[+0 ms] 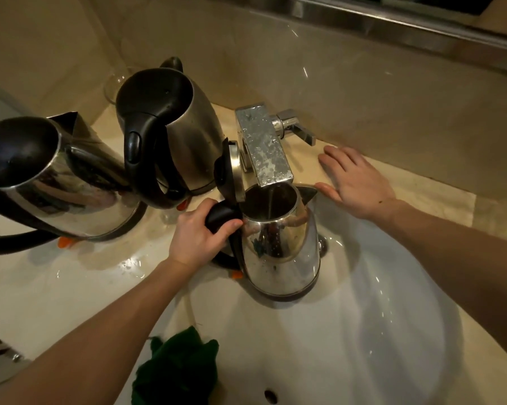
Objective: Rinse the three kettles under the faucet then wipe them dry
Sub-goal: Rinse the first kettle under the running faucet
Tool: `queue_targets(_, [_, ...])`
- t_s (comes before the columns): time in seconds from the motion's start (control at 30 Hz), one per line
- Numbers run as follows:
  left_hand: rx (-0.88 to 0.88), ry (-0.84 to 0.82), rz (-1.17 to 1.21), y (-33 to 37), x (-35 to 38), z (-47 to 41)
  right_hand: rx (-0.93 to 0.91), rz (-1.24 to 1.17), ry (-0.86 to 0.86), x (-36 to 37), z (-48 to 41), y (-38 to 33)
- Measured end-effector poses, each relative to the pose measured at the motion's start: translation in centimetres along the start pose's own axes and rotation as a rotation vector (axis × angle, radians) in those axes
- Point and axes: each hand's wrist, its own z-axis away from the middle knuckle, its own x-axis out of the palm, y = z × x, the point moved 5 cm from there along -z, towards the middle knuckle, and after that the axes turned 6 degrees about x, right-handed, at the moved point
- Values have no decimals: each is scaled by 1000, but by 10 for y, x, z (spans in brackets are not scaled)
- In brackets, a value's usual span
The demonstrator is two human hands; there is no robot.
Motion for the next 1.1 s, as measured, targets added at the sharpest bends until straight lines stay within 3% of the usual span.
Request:
queue_targets(0.3, [42,50,4,0,1,1,-24,-48,86,-2,1,2])
queue_targets(1.1, [99,52,2,3,0,2,19,-76,88,-3,0,6])
